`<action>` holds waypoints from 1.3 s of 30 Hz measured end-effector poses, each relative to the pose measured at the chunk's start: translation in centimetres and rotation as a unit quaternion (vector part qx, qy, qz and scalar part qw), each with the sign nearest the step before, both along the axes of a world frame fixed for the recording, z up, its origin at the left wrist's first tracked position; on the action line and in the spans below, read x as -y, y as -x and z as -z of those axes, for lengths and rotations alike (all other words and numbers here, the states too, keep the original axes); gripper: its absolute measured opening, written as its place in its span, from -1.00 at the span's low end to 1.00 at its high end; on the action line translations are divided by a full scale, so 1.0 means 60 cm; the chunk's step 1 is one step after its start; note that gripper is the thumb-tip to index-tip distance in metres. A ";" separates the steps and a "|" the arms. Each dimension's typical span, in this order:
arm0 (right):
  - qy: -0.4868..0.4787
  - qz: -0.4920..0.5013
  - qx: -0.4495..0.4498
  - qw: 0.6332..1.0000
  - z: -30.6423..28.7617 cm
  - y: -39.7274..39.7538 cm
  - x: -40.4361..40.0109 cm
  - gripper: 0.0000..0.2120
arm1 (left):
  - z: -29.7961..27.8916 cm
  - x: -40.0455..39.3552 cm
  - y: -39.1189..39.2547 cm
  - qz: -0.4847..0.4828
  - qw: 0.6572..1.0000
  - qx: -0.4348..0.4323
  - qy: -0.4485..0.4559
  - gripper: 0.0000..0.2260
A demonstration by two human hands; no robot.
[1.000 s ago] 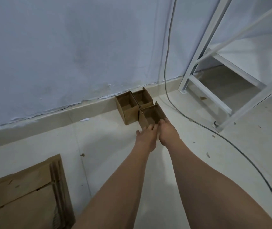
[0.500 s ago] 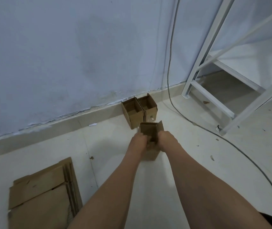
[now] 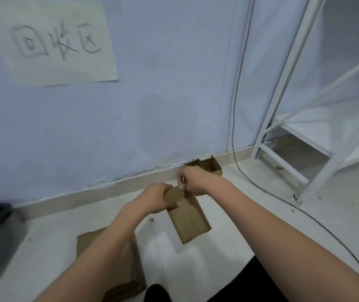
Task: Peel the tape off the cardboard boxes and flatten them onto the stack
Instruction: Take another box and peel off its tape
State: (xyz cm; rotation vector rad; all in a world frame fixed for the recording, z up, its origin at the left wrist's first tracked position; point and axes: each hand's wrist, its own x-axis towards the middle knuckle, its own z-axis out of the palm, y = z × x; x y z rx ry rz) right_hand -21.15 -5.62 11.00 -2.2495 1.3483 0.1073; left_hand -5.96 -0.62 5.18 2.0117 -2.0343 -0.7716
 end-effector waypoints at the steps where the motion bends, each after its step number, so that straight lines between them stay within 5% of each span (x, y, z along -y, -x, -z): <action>1: 0.012 -0.014 0.012 1.000 -0.019 -0.014 -0.024 -0.91 | -0.025 -0.023 -0.016 -0.006 1.000 0.011 -0.001 -0.78; 6: 0.059 -0.077 0.077 0.992 -0.092 -0.081 -0.127 -0.91 | -0.137 -0.143 -0.078 -0.051 0.996 0.070 -0.013 -0.66; 11: 0.077 -0.092 0.222 0.968 -0.133 -0.130 -0.207 -0.93 | -0.199 -0.247 -0.139 -0.116 0.991 -0.057 -0.039 -0.74; 19: 0.082 -0.028 0.400 0.912 -0.082 -0.186 -0.245 -0.72 | -0.160 -0.289 -0.202 -0.237 0.940 -0.244 0.000 -0.80; 23: 0.147 0.079 0.412 0.896 -0.066 -0.160 -0.226 -0.71 | -0.150 -0.277 -0.217 -0.282 0.905 -0.315 0.042 -0.89; 27: 0.064 0.160 0.436 0.883 -0.047 -0.133 -0.221 -0.69 | -0.161 -0.275 -0.220 -0.304 0.859 -0.402 0.093 -0.95; 39: 0.086 0.076 0.394 0.912 -0.048 -0.139 -0.273 -0.54 | -0.165 -0.310 -0.184 -0.311 0.829 -0.453 0.106 -0.83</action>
